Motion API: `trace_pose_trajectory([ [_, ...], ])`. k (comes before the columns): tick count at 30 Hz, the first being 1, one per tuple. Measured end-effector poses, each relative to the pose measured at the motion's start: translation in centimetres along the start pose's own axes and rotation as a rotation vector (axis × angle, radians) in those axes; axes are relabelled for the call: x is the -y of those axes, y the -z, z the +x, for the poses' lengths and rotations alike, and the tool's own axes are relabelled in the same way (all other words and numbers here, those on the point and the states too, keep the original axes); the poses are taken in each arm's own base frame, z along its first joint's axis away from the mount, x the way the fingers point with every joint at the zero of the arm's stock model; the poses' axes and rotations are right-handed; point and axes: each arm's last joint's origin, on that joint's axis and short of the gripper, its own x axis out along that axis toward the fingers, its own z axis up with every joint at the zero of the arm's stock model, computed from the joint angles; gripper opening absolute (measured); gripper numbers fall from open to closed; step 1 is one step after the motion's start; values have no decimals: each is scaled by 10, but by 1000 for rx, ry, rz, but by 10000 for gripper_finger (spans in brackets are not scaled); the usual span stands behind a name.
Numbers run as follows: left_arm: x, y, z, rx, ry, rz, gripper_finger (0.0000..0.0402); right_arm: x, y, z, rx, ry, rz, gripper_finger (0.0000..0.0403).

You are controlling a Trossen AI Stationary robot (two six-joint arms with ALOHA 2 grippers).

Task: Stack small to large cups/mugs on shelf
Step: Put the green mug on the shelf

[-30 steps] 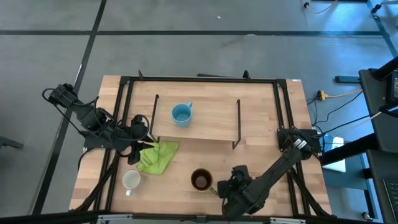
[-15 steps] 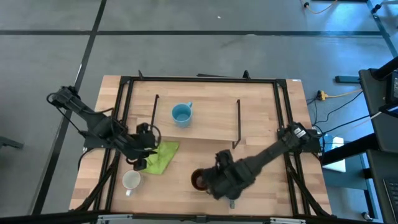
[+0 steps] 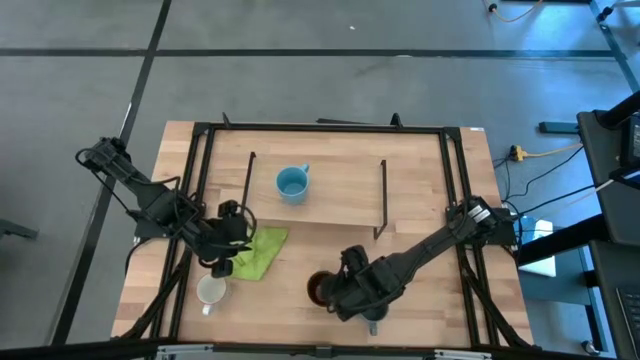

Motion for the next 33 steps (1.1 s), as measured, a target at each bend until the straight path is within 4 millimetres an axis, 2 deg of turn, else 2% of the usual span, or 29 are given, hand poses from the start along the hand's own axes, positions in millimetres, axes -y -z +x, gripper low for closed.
trace_pose_trajectory([
  [8, 0, -1, 0, 6, 1, -3, 86, -5, 7, 16, -29, -2, -2, 147],
  [16, 0, 0, 0, 6, 1, -4, 86, -5, 8, 17, -27, 6, -8, 147],
  [21, 0, -1, 0, 8, 3, -6, 86, -8, 13, 27, -29, 4, -7, 147],
  [33, 0, -1, 0, 11, 4, -8, 86, -7, 16, 38, -22, 32, -12, 147],
])
